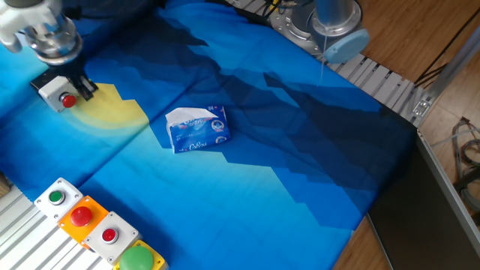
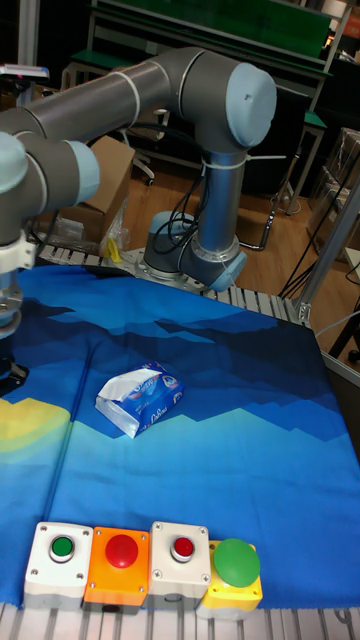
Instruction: Press the button horizontally
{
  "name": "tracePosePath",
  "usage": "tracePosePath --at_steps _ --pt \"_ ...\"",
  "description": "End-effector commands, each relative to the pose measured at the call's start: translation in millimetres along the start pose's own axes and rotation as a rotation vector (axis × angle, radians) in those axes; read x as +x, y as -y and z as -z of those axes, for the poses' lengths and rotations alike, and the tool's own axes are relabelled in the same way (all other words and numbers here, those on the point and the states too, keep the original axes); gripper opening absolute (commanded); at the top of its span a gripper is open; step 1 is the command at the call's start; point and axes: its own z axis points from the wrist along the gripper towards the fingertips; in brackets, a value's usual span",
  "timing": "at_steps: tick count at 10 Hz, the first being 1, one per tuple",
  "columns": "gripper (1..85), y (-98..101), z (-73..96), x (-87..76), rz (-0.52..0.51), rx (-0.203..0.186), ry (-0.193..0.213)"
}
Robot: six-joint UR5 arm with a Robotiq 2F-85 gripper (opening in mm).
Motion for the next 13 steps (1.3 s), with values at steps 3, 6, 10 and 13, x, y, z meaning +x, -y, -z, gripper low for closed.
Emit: tracePosePath --at_steps 3,6,10,13 --pt "1.0 5.4 0.8 -2.1 -0.023 -0.039 0.002" --pt "1.0 13.2 0.8 -10.9 -0.097 -0.010 0.036" --pt "1.0 -4.4 1.8 -17.1 0.119 -0.073 0.065" --pt "1.0 -17.3 3.4 -20.5 0.146 -0.121 0.082"
